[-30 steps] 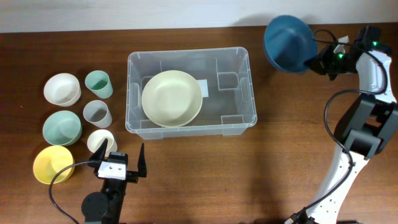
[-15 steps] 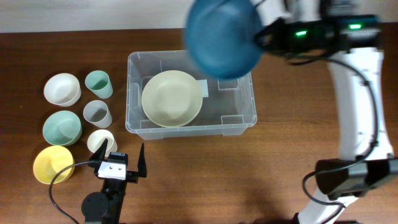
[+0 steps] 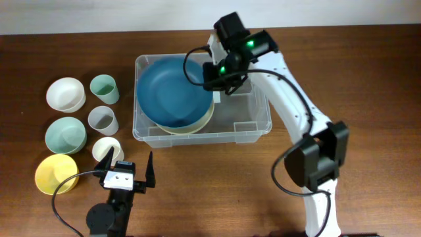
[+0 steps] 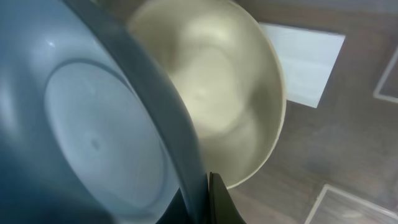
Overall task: Pack container
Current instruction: 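Lower the teal plate onto the cream bowls and open the right gripper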
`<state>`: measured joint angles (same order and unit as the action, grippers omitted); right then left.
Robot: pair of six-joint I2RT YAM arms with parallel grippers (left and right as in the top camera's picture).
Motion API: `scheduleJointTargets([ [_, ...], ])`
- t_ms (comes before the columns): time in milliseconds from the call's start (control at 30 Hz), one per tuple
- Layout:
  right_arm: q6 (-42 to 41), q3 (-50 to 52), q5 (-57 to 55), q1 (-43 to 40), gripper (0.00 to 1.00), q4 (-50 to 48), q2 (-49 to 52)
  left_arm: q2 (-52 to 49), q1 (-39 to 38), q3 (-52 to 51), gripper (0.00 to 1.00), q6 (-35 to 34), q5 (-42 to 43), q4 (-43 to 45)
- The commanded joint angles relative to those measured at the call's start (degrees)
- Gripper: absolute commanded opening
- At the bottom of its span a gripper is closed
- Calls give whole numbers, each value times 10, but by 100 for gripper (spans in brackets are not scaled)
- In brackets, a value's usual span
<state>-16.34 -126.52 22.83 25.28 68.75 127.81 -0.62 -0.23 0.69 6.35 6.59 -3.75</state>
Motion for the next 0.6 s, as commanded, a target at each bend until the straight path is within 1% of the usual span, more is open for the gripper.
scheduleJointTargets([
  [0, -7, 0, -11, -3, 4, -6, 24, 3, 3, -2, 99, -5, -4, -3],
  [333, -15, 0, -21, -2, 4, -38, 56, 3, 3, -2, 99, -5, -4, -3],
  [567, -20, 0, -26, -2, 4, -41, 84, 3, 3, -2, 99, -5, -4, -3],
])
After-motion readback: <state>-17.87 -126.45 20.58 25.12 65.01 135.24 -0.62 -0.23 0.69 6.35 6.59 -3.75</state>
